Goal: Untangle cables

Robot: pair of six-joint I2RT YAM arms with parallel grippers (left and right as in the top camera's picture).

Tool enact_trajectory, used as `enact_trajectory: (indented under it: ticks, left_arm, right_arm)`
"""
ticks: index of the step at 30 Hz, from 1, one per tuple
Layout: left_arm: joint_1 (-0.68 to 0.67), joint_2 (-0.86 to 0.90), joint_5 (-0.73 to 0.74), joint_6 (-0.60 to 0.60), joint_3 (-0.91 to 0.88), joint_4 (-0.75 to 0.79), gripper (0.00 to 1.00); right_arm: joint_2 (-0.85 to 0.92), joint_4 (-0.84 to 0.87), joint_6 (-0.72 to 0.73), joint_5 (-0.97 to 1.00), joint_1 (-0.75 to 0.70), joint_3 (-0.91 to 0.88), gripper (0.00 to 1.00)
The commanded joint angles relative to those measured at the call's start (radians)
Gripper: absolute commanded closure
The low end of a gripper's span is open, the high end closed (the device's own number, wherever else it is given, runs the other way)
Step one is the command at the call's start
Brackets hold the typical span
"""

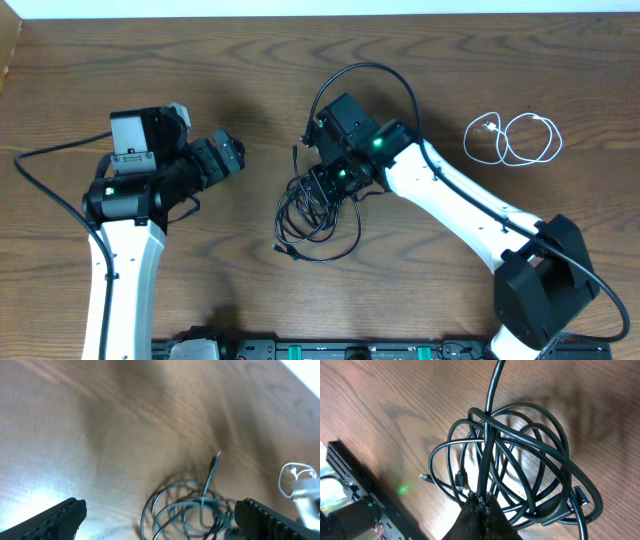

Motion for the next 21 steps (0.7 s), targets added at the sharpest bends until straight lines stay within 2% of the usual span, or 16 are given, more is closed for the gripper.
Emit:
enact_trajectory:
  ticks: [1,5,6,7,8,9,10,12,16,21]
  left_arm:
    - [0.002,-0.001,-0.006,-0.009,0.013,-0.034,0.01]
    - [0.0,0.001,-0.006,-0.009,0.013,-0.117,0.01]
    - [0.0,0.004,-0.006,-0.009,0.013,-0.144,0.01]
    - [0.0,0.005,-0.005,-0.009,0.013,-0.167,0.01]
    - [0.0,0.006,-0.006,-0.009,0.011,-0.188,0.01]
    - [0.0,0.006,-0.006,-0.009,0.006,-0.206,0.01]
    - [0.0,0.006,-0.005,-0.009,0.002,-0.213,0.01]
    - [0.0,0.006,-0.005,-0.009,-0.01,-0.219,0.01]
    - [0.0,0.011,-0.005,-0.009,-0.021,-0.217,0.01]
    - [-0.015,0.032,-0.006,-0.009,-0.021,-0.217,0.01]
  right_arm:
    - [0.003,0.007,0.011,-0.072,-0.036,0.005,0.99]
    - [0.003,0.023,0.011,-0.152,-0.079,0.005,0.99]
    - [0.003,0.025,0.011,-0.165,-0.088,0.005,0.95]
    - [0.003,0.028,0.011,-0.183,-0.097,0.005,0.85]
    - [0.003,0.03,0.011,-0.197,-0.102,0.005,0.72]
    - [0.003,0.03,0.012,-0.208,-0.106,0.005,0.53]
    - [0.003,0.029,0.011,-0.212,-0.109,0.005,0.43]
    - [0.003,0.028,0.011,-0.203,-0.109,0.005,0.35]
    - [0.003,0.025,0.011,-0.108,-0.109,0.005,0.31]
    - [0.003,-0.011,0.011,0.053,-0.115,0.005,0.36]
